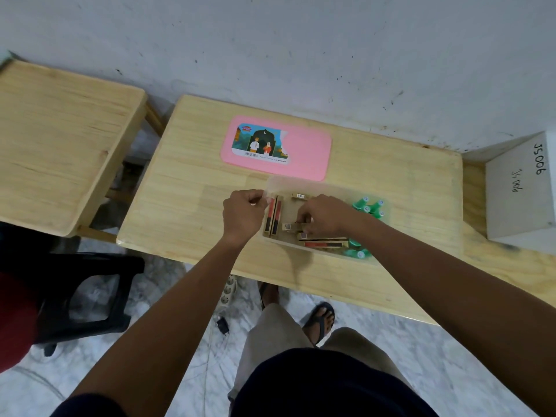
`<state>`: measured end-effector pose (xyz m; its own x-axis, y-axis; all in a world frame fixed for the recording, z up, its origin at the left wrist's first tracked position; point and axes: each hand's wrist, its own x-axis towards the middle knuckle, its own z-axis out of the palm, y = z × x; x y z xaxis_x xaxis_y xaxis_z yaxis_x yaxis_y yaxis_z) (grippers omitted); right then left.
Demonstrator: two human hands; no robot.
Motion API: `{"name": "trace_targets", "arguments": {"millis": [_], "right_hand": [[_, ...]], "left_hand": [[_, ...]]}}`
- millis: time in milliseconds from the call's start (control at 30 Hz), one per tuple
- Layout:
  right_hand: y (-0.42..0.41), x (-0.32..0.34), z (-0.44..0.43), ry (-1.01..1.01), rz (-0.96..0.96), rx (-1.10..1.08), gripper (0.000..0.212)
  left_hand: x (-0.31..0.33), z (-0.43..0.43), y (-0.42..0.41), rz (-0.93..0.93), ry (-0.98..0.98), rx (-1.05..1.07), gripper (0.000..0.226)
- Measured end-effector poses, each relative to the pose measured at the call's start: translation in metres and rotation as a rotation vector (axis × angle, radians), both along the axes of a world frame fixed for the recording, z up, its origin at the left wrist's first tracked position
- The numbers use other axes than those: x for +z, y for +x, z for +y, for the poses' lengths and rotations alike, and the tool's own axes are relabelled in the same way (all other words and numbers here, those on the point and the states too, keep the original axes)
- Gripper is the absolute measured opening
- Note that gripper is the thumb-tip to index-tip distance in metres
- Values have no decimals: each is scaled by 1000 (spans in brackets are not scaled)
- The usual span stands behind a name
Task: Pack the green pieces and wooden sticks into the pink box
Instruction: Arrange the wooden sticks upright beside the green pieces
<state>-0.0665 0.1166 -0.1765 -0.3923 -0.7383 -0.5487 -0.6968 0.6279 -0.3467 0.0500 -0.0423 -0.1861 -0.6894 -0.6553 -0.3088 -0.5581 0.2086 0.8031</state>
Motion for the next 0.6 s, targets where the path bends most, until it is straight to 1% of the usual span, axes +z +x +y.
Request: {"name": "trace_targets", "arguments": {"millis": [67,133,167,233,267,333,400,433,533,600], "right_hand": [[-1,-4,4,-38,-10,-44,19],[-2,-4,8,-154,-59,-176,18],[-2,-3,10,-237,-97,-270,21],[-3,-1,12,-389,-188,-459,33],[-3,1,13,-452,-265,-549,42],[-3,4,13,-566,-516,-718,54],[0,4,13,-629,-755,-835,56],[2,3,14,-641,-841,-883,55],[8,-2,15,-654,-1027,-968,50],[11,-5,15,-638,-1058,-950,45]], "left_hand": [[-1,0,0,-9,8,12,22],[-2,-2,0,-12,37,18,22],[-2,-3,0,-15,50,14,23],[-1,-5,0,-12,75,10,24],[-1,-6,0,-6,88,9,25],[2,-5,0,2,95,-2,25],[4,-5,0,9,90,-7,25],[4,-5,0,11,92,-8,25],[4,-5,0,14,115,-3,26],[3,-6,0,15,120,4,26]]}}
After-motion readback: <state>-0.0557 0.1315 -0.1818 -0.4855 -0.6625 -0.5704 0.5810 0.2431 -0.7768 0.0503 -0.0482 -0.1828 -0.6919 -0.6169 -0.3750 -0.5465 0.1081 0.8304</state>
